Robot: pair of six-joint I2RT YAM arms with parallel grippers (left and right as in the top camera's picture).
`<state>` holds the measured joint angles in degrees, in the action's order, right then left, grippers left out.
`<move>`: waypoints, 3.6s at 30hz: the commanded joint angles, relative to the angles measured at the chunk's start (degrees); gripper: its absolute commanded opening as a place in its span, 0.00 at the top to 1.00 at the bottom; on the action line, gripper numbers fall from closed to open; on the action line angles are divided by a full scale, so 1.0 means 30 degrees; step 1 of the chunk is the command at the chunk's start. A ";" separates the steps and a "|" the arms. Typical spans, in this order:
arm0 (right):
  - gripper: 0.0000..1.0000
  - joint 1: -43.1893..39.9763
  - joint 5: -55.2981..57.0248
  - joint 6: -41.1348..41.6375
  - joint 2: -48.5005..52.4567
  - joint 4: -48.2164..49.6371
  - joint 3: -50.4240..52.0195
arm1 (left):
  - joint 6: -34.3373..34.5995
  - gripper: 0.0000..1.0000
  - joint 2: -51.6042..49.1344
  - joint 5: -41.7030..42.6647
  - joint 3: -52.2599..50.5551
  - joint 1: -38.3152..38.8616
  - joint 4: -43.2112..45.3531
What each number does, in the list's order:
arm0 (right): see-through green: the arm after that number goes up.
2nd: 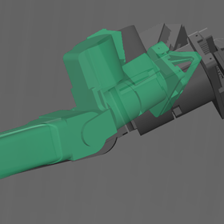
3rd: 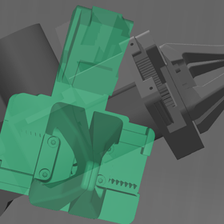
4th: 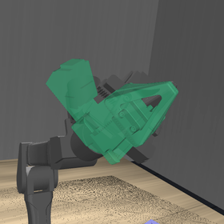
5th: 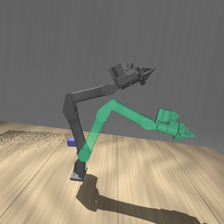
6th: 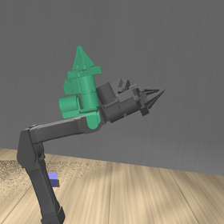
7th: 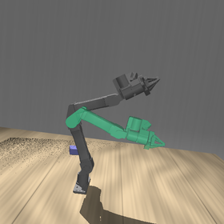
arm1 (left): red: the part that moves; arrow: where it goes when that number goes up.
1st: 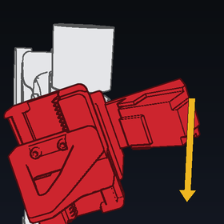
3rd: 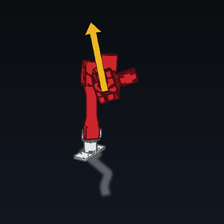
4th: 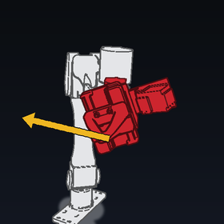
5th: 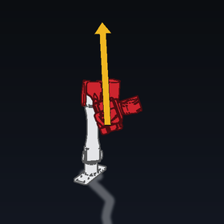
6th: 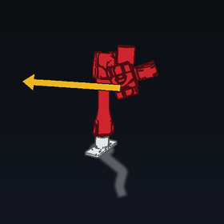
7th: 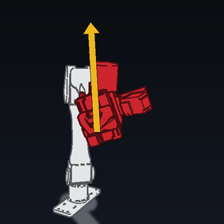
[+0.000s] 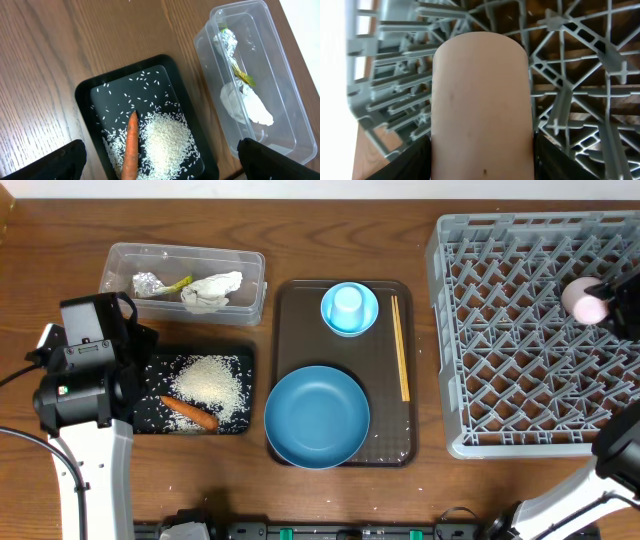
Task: Sort waste into correct bins and load items into the dishwasher rack
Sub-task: 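Carry the white cup to the dish rack and set it upside down, then move the right gripper to the light-blue cup and grasp it, then carry the light-blue cup to the rack and place it beside the white cup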
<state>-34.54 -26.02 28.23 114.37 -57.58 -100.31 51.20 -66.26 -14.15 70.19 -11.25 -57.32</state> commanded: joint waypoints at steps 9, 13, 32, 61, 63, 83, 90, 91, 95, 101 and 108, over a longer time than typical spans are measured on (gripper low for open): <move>0.28 -0.0160 0.1341 0.0255 0.0204 0.0066 -0.0335 | -0.0036 0.01 0.0007 -0.0466 0.0036 -0.0087 -0.0102; 0.21 -0.0095 0.0568 0.0066 0.0197 -0.1158 -0.2113 | -0.0036 0.01 0.0007 -0.0466 0.0036 -0.0087 -0.0102; 0.12 0.8706 -0.0146 -0.4881 -0.2652 -0.5049 -0.8539 | -0.0036 0.01 0.0007 -0.0459 0.0036 -0.0087 -0.0102; 0.01 2.1478 0.9887 -0.1923 0.6156 0.0095 -0.7337 | -0.0036 0.01 0.0007 -0.0459 0.0036 -0.0087 -0.0102; 0.01 2.1493 0.9887 -0.1923 0.6178 -0.0138 -0.7337 | -0.0036 0.01 0.0007 -0.0459 0.0036 -0.0087 -0.0102; 0.18 2.1777 1.0069 -0.1843 0.6936 -0.0619 -0.6980 | -0.0036 0.01 0.0007 -0.0466 0.0036 -0.0087 -0.0102; 0.17 2.2178 1.0032 -0.1843 0.6958 -0.0160 -0.6914 | -0.0029 0.01 0.0007 -0.0459 0.0036 -0.0087 -0.0102; 0.17 2.2207 1.0076 -0.1843 0.6965 -0.0160 -0.6907 | -0.0036 0.01 0.0007 -0.0459 0.0036 -0.0087 -0.0102; 0.18 2.2301 1.0214 -0.1829 0.6972 0.0087 -0.6652 | -0.0036 0.01 0.0007 -0.0459 0.0036 -0.0087 -0.0102; 0.34 2.2280 1.0244 -0.1683 0.6972 0.0415 -0.6339 | -0.0036 0.01 0.0007 -0.0459 0.0036 -0.0087 -0.0102; 0.50 2.2148 1.0608 -0.1698 0.6885 0.0153 -0.6819 | -0.0029 0.01 0.0007 -0.0459 0.0036 -0.0087 -0.0102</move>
<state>32.05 4.69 23.00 134.65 -56.42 -119.74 51.20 -66.26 -14.17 70.19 -11.27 -57.30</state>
